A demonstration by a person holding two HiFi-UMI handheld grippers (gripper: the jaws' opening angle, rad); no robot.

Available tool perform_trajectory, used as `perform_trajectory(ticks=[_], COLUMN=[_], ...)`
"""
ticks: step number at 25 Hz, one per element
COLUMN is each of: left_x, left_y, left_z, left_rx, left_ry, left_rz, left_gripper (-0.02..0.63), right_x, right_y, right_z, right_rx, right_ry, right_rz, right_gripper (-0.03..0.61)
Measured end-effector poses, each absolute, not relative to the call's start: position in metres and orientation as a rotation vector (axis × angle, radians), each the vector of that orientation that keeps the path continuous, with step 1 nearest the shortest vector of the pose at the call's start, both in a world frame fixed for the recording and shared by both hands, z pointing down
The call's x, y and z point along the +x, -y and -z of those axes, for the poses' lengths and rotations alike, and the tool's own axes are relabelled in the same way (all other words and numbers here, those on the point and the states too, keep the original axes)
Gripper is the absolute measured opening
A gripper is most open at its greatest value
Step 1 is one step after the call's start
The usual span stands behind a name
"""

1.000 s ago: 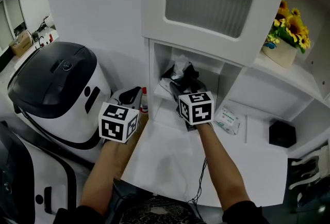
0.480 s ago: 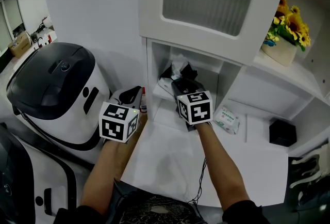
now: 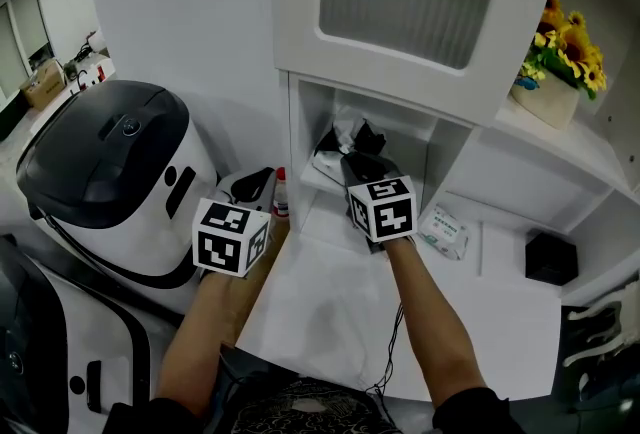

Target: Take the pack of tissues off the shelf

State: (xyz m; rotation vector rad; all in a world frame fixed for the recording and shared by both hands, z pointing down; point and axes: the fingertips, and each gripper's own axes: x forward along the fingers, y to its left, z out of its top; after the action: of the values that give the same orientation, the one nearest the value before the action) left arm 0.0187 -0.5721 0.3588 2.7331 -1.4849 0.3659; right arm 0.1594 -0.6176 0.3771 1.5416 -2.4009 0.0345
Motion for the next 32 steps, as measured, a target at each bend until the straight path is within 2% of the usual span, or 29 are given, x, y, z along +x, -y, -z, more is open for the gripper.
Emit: perform_trajectory(ticks=[16,32], left_x=[0.001,-0.036], left_y=[0.541,0.473], left_z=[-0.351,-0.340], left_rx=[2.756,2.830], left_ry=[1.459,1.323], left_rz=[-0.354,-0.307], left_gripper=[0.005,0.005], right_x=[0.155,0.128], right_y=[0.582,0.487], right_z=[-0.357,-0.324], right_rx=[1.654,1.779], right_ry=[2.385,2.290], right_rz=[0.006,0.073], right_gripper=[0.043,0.040])
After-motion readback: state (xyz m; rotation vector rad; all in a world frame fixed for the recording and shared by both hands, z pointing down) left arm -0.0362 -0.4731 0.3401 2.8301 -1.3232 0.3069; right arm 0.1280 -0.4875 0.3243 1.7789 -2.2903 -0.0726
